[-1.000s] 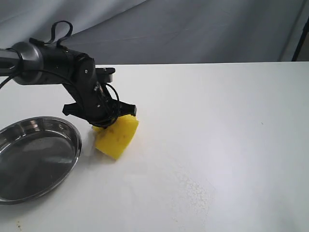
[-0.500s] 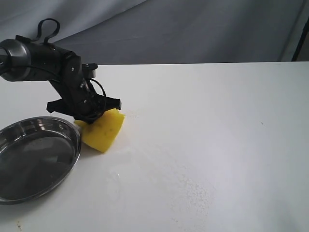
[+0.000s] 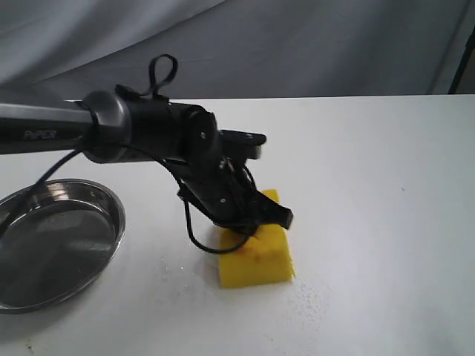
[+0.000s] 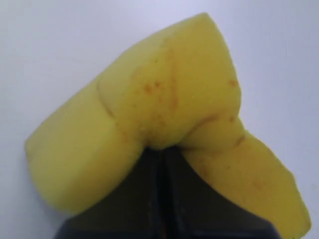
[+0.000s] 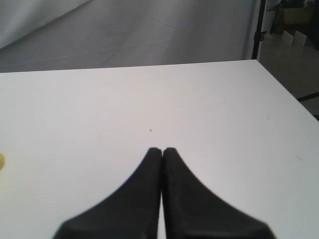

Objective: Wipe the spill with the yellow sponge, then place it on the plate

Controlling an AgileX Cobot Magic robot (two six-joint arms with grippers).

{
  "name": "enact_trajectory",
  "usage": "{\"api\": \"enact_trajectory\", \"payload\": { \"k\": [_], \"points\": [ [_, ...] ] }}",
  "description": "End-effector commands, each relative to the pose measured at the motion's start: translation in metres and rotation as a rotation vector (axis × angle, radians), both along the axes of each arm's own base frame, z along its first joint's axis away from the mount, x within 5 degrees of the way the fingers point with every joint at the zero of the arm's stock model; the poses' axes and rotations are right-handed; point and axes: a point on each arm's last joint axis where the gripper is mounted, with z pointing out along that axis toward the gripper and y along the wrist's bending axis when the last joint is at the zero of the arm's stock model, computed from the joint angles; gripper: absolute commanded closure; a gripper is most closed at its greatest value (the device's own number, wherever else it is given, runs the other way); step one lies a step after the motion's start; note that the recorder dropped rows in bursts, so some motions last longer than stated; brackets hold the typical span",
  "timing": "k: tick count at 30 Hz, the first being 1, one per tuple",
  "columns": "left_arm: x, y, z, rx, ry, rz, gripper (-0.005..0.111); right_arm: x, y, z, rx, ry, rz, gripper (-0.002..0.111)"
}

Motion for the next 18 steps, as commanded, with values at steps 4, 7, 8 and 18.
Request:
{"api": "enact_trajectory", "payload": {
  "k": [4,7,8,18],
  "points": [
    [-0.07,-0.046,-0.01,0.019,0.16,-0.258,0.107,0.0,0.0,-0.001,-0.004,0.0,0.001,0.108],
    [-0.079,-0.051,-0.01,0.05,0.136,-0.35,0.107,0.0,0.0,-0.001,-0.004,0.0,0.001,0.108],
    [-0.079,-0.05,-0.011,0.066,0.125,-0.357,0.107,0.0,0.0,-0.001,-0.004,0.0,0.001,0.108],
    [-0.007,0.029,-0.015,0.346,0.051,-0.104,0.107,0.0,0.0,-0.001,-0.004,0.0,0.001,0.108]
  ]
}}
